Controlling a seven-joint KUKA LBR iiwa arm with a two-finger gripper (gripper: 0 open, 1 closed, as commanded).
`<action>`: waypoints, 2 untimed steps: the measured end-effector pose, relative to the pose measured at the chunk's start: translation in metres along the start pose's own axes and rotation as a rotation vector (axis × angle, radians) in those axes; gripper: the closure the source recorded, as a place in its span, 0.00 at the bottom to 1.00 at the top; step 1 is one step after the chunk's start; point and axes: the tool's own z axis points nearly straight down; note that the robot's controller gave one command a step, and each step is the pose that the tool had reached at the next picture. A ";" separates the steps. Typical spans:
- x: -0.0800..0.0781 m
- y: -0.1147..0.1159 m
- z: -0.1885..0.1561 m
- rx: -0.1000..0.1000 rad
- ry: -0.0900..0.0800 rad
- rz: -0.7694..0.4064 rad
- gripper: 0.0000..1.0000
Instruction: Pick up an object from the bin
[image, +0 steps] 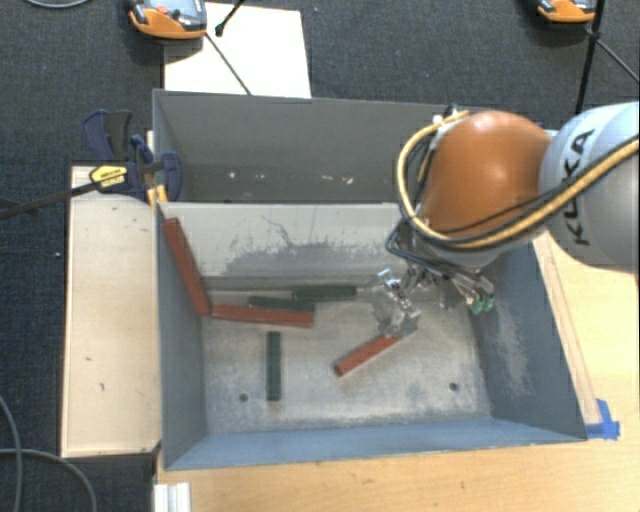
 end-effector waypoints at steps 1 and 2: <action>0.000 0.000 0.000 0.000 0.000 0.002 0.00; 0.000 0.000 0.000 0.000 0.000 0.003 0.00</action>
Offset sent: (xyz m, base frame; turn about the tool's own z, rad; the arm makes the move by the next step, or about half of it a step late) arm 0.0000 0.0000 0.0000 0.0000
